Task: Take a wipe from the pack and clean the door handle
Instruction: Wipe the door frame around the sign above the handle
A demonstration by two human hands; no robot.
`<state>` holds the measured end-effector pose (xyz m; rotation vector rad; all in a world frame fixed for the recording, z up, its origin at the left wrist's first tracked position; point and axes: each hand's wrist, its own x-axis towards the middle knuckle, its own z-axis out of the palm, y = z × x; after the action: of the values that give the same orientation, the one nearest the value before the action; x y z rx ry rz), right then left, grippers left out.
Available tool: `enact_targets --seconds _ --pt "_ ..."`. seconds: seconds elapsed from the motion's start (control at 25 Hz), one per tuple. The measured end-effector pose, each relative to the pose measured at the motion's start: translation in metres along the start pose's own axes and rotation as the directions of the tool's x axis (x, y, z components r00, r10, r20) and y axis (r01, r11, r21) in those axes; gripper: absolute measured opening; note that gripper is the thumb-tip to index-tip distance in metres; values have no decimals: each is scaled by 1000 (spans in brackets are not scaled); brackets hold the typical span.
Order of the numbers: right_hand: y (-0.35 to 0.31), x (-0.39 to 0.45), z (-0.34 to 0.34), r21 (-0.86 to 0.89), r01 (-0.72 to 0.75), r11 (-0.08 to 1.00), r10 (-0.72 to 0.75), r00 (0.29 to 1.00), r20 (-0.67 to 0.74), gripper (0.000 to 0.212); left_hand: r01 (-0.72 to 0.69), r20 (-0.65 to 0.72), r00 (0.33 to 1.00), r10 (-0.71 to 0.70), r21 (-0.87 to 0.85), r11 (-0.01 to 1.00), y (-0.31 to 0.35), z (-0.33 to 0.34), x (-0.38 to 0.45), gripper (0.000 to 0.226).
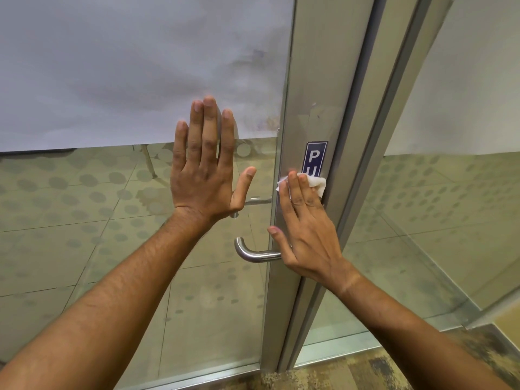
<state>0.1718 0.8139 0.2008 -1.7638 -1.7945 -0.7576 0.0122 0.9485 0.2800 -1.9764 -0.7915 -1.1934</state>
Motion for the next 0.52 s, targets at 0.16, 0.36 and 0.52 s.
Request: enact_targets --seconds 0.16,0.36,0.52 --pt "6 -6 -3 -23 -12 1000 13 999 46 78 -4 1 1000 4 5 1000 0 -1 0 87" --pt "8 1 -3 -17 32 999 -31 997 64 81 -1 4 1000 1 3 1000 0 0 1 87" --pt "18 -9 -9 -74 78 994 -69 991 117 77 -3 7 1000 3 6 1000 1 -2 0 86"
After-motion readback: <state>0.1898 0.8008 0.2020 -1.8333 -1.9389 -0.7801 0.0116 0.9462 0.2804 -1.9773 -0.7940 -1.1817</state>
